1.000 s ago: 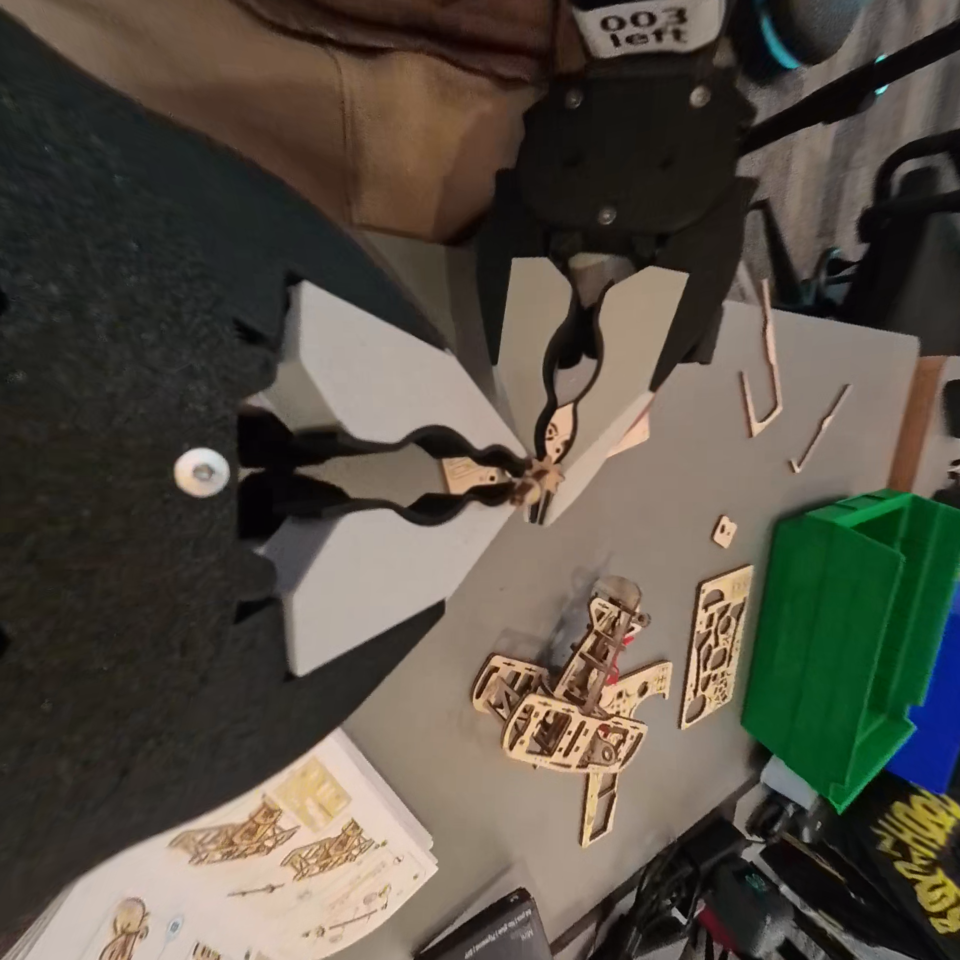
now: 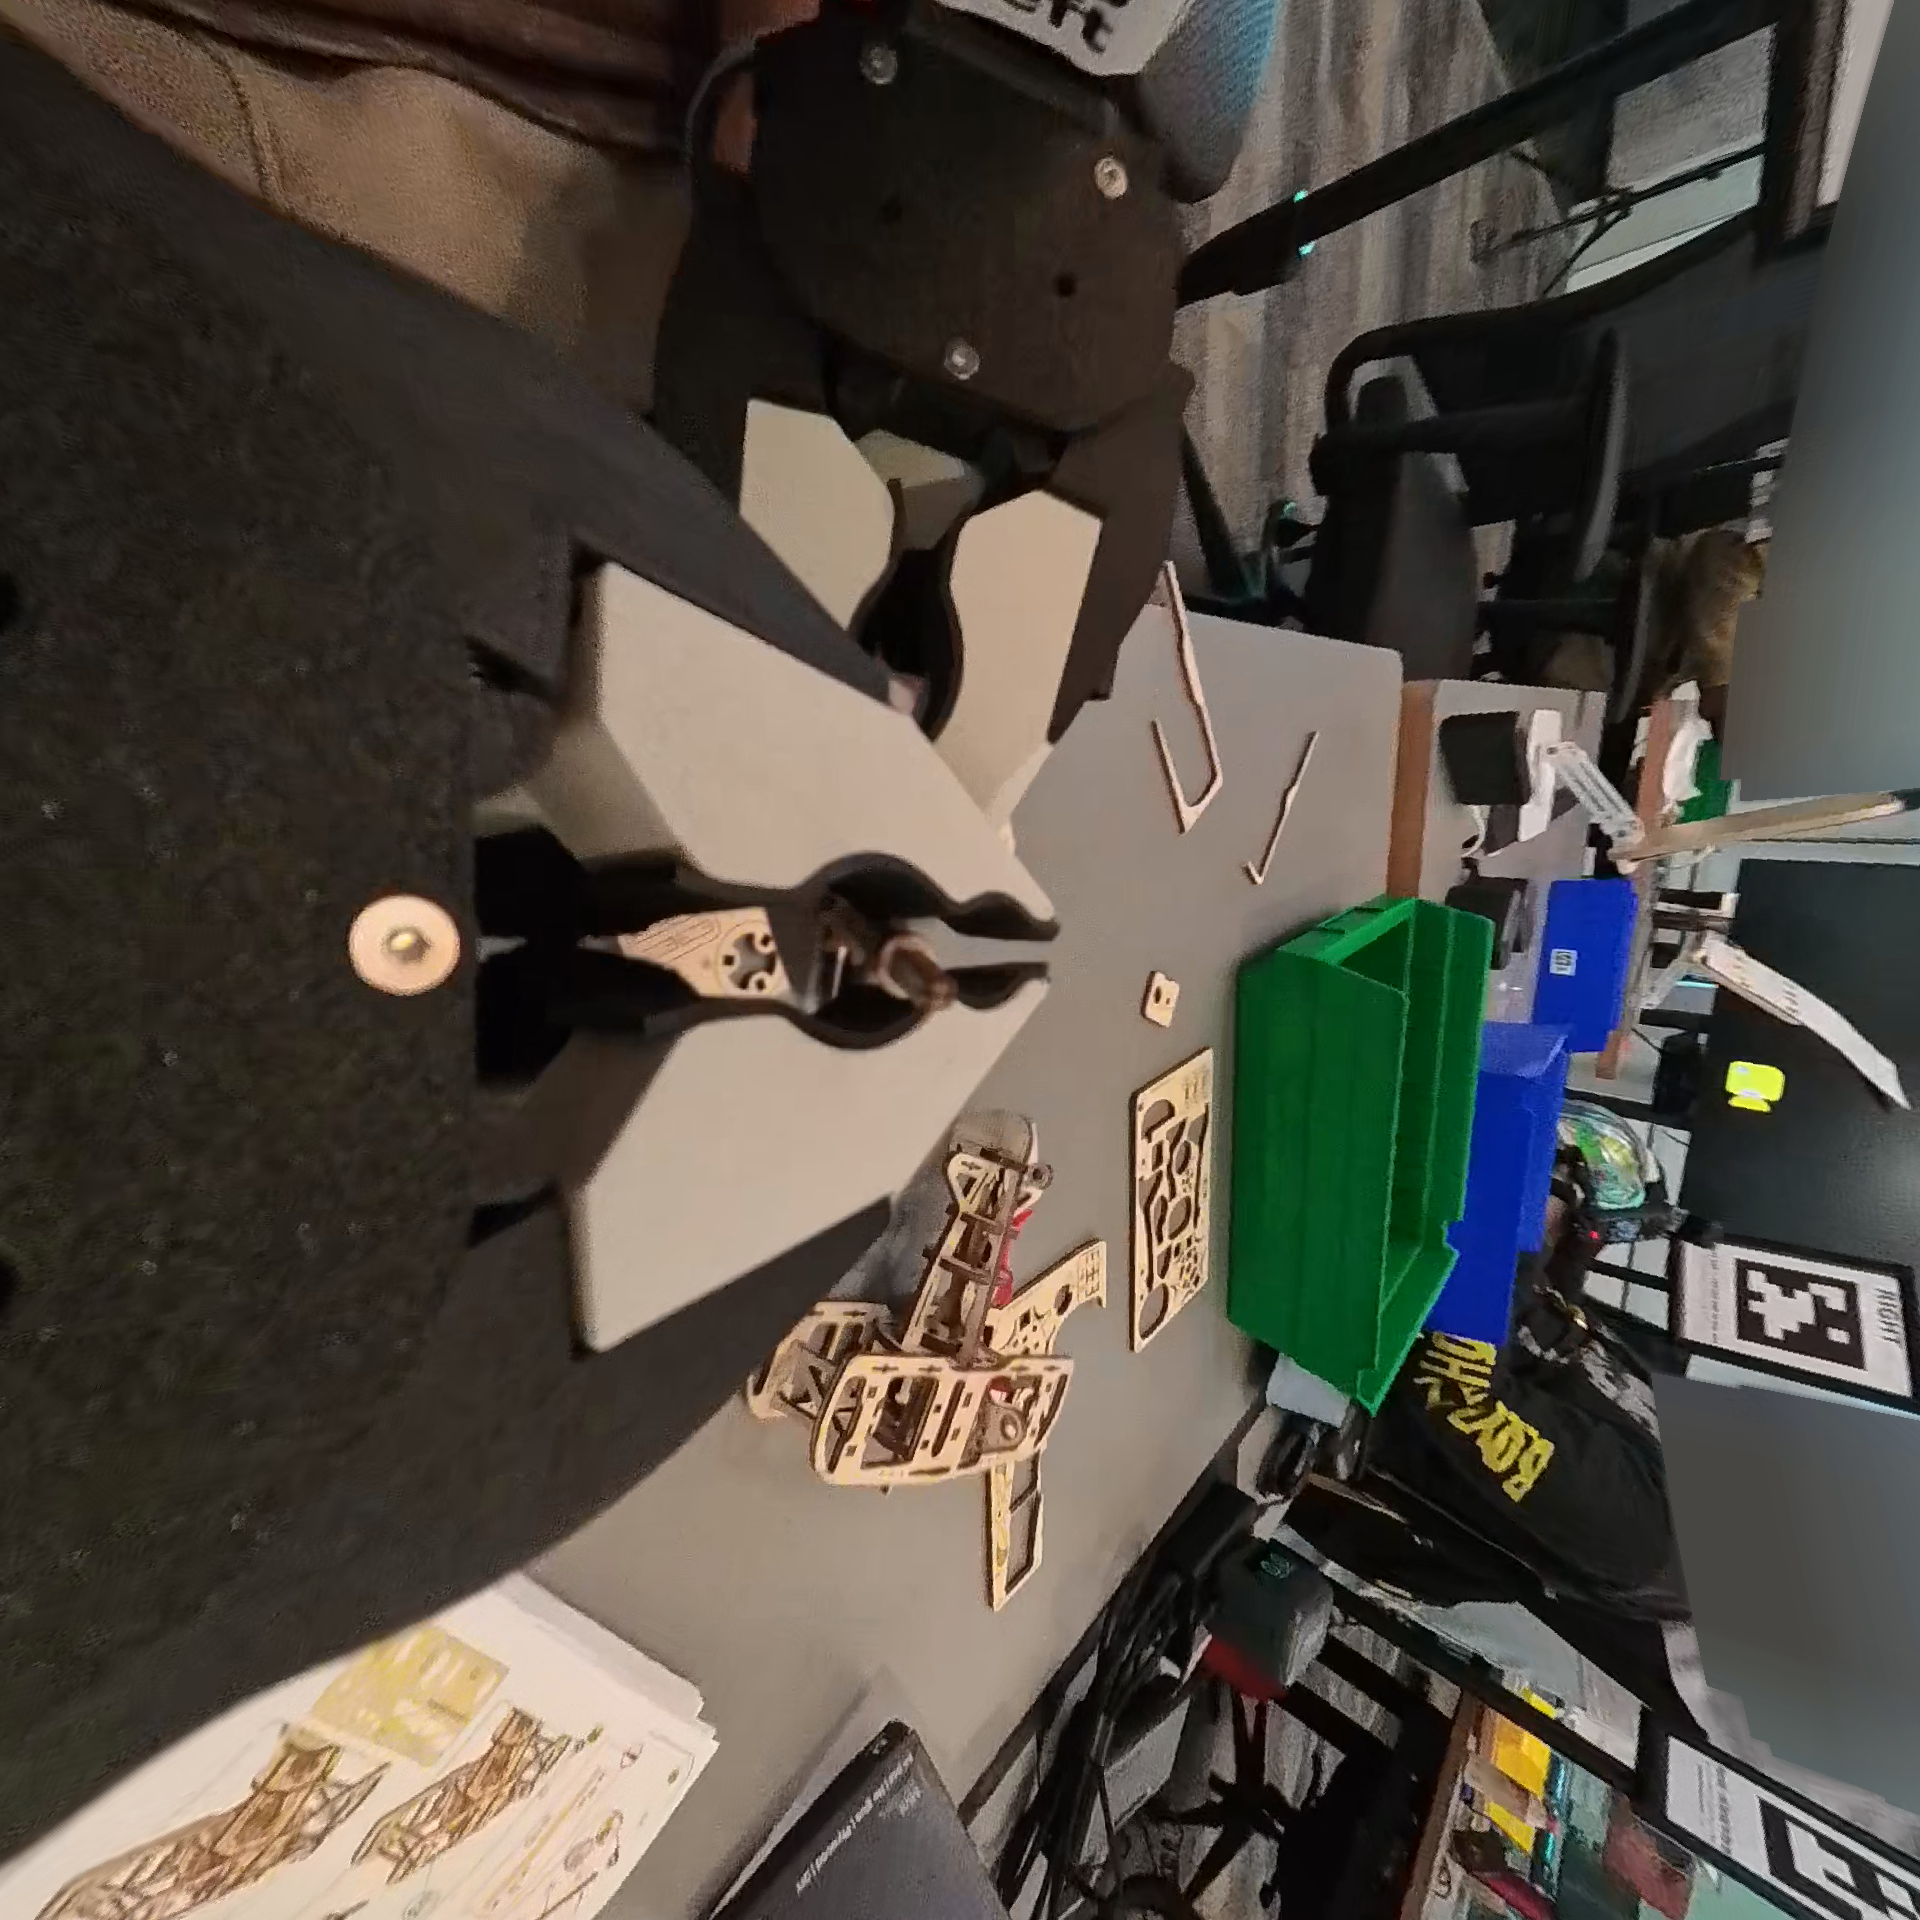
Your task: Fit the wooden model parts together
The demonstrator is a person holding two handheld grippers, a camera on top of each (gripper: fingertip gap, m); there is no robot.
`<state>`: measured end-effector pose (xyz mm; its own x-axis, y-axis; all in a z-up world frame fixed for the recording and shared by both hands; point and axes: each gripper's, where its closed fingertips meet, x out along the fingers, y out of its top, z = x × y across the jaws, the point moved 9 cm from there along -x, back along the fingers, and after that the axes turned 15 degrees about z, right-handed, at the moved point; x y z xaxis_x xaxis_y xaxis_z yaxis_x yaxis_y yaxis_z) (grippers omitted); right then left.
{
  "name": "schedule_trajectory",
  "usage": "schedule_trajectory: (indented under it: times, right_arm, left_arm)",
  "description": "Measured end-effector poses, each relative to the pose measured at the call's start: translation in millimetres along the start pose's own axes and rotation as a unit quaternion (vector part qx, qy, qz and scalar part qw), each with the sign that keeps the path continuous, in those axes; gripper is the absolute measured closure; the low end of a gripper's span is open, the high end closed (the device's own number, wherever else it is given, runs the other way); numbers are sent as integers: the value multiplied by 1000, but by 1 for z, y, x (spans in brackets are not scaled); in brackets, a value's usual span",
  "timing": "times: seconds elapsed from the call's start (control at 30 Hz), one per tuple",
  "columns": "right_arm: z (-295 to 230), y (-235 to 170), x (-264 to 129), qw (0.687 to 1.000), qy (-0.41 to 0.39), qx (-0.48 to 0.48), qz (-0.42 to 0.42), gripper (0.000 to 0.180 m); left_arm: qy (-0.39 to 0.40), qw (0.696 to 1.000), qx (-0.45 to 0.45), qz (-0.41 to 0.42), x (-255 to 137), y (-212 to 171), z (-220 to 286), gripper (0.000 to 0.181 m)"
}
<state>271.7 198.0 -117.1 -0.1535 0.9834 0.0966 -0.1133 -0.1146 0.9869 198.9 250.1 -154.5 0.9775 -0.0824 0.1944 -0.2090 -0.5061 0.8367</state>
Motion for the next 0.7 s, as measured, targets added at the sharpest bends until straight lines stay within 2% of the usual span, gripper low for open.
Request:
schedule_trajectory:
  times: [0.27, 0.7]
  right_arm:
    - [3, 4, -12, 1000, 12, 2, -25, 179]
    - [3, -1, -13, 1000, 12, 11, -24, 179]
  left_arm:
    - [4, 999, 34, -13, 0, -6, 1, 181]
    - [-2, 999, 32, -12, 1, -6, 3, 181]
